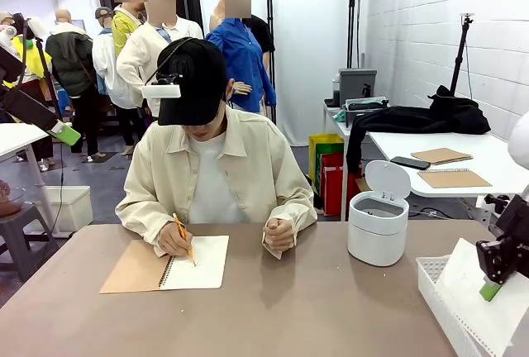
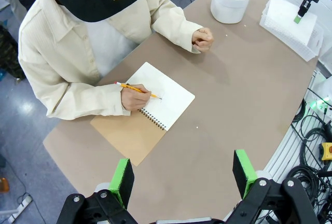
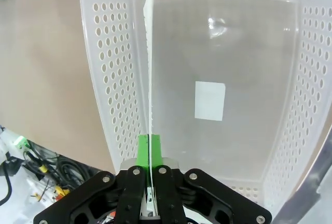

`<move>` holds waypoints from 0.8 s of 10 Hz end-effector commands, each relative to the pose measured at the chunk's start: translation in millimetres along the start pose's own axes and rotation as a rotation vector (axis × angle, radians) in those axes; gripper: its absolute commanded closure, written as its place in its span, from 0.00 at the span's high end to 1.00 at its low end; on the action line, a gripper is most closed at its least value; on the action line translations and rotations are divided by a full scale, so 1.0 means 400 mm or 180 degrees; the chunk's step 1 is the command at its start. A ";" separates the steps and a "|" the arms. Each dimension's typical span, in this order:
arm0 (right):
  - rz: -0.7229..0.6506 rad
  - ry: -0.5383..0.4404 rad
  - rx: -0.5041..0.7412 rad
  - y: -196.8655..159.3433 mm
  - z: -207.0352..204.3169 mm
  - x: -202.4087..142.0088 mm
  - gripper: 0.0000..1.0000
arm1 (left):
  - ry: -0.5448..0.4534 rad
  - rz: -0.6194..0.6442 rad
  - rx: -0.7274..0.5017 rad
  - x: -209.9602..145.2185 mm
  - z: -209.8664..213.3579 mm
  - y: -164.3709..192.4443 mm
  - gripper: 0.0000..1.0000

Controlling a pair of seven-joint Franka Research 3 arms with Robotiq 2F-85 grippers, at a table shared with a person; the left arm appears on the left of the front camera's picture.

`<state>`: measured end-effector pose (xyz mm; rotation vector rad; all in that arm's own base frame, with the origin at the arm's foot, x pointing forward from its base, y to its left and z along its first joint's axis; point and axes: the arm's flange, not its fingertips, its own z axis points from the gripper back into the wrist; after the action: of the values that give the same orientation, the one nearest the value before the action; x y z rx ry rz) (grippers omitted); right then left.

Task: Sort the paper based on its condition.
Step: If a person hands you a paper, place it in the Organizing basket , and if it's crumpled, put it in the Trash can.

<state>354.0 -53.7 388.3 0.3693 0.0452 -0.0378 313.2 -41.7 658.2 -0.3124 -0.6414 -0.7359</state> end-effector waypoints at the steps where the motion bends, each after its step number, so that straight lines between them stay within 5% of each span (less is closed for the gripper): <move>1: 0.0106 -0.0015 -0.0057 -0.003 0.003 0.000 0.00 | -0.0015 0.0002 0.0003 0.000 0.002 0.000 1.00; 2: 0.0106 -0.0015 -0.0057 -0.003 0.003 0.000 0.00 | -0.0015 0.0002 0.0003 0.000 0.002 0.000 1.00; 3: 0.0027 -0.0003 -0.0001 0.000 0.001 0.000 0.14 | -0.0015 0.0002 0.0003 0.000 0.002 0.000 1.00; 7: 0.0240 0.0186 -0.0525 0.030 0.067 0.013 0.90 | -0.0015 0.0002 0.0003 0.000 0.002 0.000 1.00; 8: 0.0250 0.0140 -0.0642 0.037 0.100 0.021 1.00 | -0.0015 0.0002 0.0003 0.000 0.002 0.000 1.00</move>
<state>362.3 -51.4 415.6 0.2358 0.0768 0.0589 313.2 -41.7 658.2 -0.3124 -0.6414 -0.7359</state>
